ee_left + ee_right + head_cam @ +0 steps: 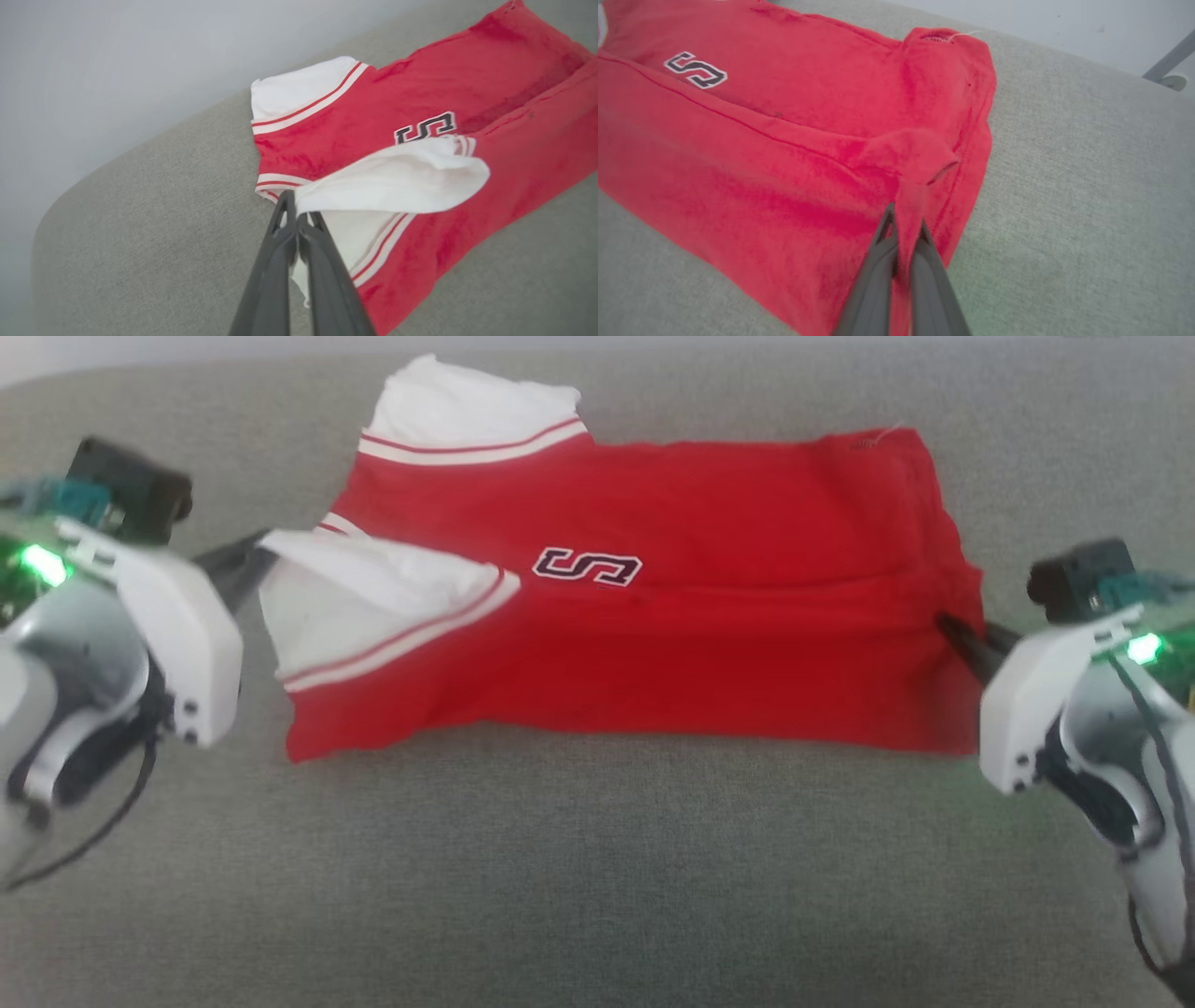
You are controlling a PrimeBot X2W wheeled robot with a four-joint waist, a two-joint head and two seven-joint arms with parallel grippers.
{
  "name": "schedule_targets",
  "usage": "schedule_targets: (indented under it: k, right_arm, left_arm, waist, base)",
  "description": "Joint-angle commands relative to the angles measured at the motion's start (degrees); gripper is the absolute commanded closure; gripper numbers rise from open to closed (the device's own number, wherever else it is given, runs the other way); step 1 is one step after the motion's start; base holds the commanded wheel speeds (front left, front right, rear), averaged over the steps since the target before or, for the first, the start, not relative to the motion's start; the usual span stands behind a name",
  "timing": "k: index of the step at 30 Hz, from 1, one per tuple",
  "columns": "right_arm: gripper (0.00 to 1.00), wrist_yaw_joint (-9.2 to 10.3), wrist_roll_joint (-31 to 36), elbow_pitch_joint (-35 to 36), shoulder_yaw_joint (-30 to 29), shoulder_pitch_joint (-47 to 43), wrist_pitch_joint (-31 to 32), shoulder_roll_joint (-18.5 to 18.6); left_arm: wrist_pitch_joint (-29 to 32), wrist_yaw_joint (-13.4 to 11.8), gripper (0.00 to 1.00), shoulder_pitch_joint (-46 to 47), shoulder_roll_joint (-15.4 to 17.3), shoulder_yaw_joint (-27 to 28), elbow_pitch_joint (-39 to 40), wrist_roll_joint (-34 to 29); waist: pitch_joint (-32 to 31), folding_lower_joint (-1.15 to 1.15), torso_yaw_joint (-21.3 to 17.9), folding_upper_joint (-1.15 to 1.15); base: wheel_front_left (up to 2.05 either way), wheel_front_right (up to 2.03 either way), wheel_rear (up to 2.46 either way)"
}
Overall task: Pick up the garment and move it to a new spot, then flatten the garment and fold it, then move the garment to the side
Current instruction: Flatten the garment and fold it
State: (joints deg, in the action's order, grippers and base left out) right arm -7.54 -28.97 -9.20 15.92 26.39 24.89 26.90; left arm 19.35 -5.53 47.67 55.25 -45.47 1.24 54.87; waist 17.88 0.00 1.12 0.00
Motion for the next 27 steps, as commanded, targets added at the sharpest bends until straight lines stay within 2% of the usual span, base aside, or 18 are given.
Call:
schedule_targets:
  k: [1,5,8,14,18,21,22,23,24,25,27]
  right_arm:
    - [1.00,0.10,0.78,-1.96,0.62,2.37,-0.28,-0.60]
    - [1.00,0.10,1.71,-7.13,2.15,6.96,-0.65,-1.78]
    - [1.00,0.10,1.54,-10.90,3.24,9.73,-1.47,-3.26]
    - [1.00,0.10,0.22,-17.45,6.72,13.27,-2.07,-4.89]
    - [1.00,0.10,-1.28,-20.78,8.52,15.14,-1.33,-5.41]
    - [1.00,0.10,-2.16,-22.63,9.41,16.62,-0.99,-5.69]
    - [0.81,0.10,-2.44,-23.07,9.41,17.09,-1.33,-5.69]
    - [0.58,0.10,-2.50,-23.50,9.56,17.56,-1.63,-5.67]
    - [0.26,0.10,-2.67,-23.73,9.87,17.88,-1.81,-5.58]
    - [0.00,0.10,-2.98,-24.05,10.07,18.10,-1.96,-5.47]
    - [0.00,0.09,-3.24,-24.24,10.27,18.32,-2.07,-5.36]
  left_arm:
    - [0.51,2.12,1.00,2.60,-2.31,-0.81,-4.56,-0.85]
    - [1.25,6.92,1.00,7.28,-8.00,-2.40,-16.06,-0.94]
    - [1.79,9.49,1.00,9.65,-11.64,-3.55,-23.96,-0.70]
    - [4.56,11.91,1.00,12.21,-16.92,-5.20,-36.41,1.83]
    - [7.88,12.59,0.79,12.83,-19.20,-6.05,-42.28,4.42]
    - [9.45,12.80,0.53,13.58,-20.49,-6.06,-45.41,5.79]
    - [9.44,12.83,0.24,14.09,-20.76,-6.03,-46.11,6.18]
    - [9.33,12.90,0.00,14.47,-21.01,-5.71,-46.74,6.68]
    - [9.50,12.92,0.00,14.92,-21.21,-5.66,-47.38,6.83]
    - [9.51,12.88,0.00,15.49,-21.35,-5.88,-47.69,6.64]
    - [9.03,12.90,0.00,16.03,-21.51,-5.73,-47.88,6.77]
  waist:
    - [1.79,0.00,-0.79,0.00]
    - [4.09,0.00,-1.42,0.00]
    - [5.36,0.00,-1.75,0.00]
    - [6.36,0.00,-2.17,0.00]
    - [6.27,0.00,-2.25,0.00]
    - [6.02,0.00,-2.25,0.00]
    - [5.84,0.00,-2.23,0.00]
    - [5.57,0.00,-2.18,0.00]
    - [5.28,0.00,-2.11,0.00]
    - [4.93,0.00,-2.03,0.00]
    - [4.56,0.00,-1.95,0.00]
  base:
    - [0.00,0.00,0.00]
    - [0.00,0.00,0.00]
    - [0.00,0.00,0.00]
    - [0.00,0.00,0.00]
    - [0.00,0.00,0.00]
    - [0.00,0.00,0.00]
    - [0.00,0.00,0.00]
    - [0.00,0.00,0.00]
    - [0.00,0.00,0.00]
    - [0.00,0.00,0.00]
    - [0.00,0.00,0.00]
